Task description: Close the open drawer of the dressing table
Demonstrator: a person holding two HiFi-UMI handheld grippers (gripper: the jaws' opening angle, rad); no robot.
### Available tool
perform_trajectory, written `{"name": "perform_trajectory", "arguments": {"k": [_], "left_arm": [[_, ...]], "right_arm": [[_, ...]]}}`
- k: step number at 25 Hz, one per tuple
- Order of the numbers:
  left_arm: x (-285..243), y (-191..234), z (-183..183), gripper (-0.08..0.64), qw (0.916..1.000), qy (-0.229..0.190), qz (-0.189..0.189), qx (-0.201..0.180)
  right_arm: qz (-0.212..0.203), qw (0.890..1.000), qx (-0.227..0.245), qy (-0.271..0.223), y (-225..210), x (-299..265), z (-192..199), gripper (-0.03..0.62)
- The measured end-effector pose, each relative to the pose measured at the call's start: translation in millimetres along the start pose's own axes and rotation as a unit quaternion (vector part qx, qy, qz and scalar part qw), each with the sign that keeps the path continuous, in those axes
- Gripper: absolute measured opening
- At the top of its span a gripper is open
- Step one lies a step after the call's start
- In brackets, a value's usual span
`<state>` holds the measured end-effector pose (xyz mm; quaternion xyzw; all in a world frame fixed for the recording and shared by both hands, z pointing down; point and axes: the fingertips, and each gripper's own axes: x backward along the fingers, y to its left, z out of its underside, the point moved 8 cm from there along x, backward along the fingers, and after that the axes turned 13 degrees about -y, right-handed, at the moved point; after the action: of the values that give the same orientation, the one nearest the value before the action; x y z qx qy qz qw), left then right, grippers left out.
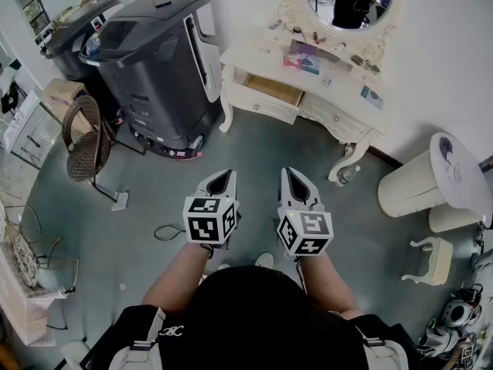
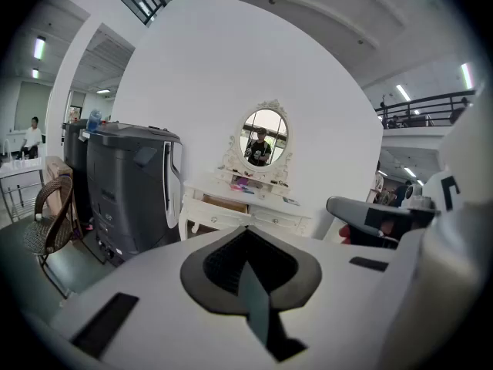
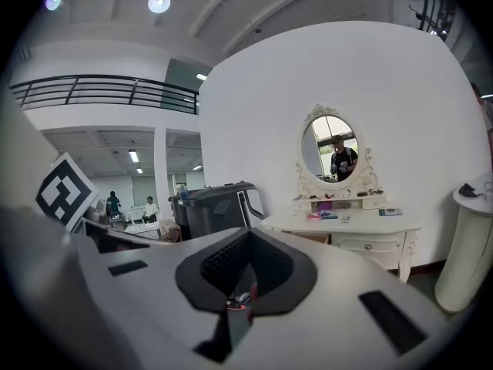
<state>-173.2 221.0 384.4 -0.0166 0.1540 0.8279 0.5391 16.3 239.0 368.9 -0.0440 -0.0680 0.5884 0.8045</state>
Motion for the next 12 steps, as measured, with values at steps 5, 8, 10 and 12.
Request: {"name": "perform_trajectory", "arguments": {"k": [5, 8, 10, 12], "left_arm": [[2.3, 3.7, -0.8, 0.006, 1.0, 0.001, 0.006, 0.002], [5.1, 10.4, -2.7, 0.006, 1.0, 0.0, 0.009, 0.001], [7.2, 14.5, -2.9, 0.006, 0.9999, -0.001, 0.013, 0.001], [9.9, 18.0, -1.9, 0.006, 0.9998, -0.001, 0.017, 0.002]], "right_arm": [[0.004, 1.0, 0.011, 0.006, 8.7, -0.4, 1.6, 0.008], [-0.003, 1.0, 0.004, 0.007, 17.8, -2.8, 2.5, 0.009], [-0.001, 1.0, 0.004, 0.006, 23.3, -3.3, 3.1, 0.009], [0.004, 1.0, 0.012, 0.006, 28.8, -2.5, 3.9, 0.009]]}}
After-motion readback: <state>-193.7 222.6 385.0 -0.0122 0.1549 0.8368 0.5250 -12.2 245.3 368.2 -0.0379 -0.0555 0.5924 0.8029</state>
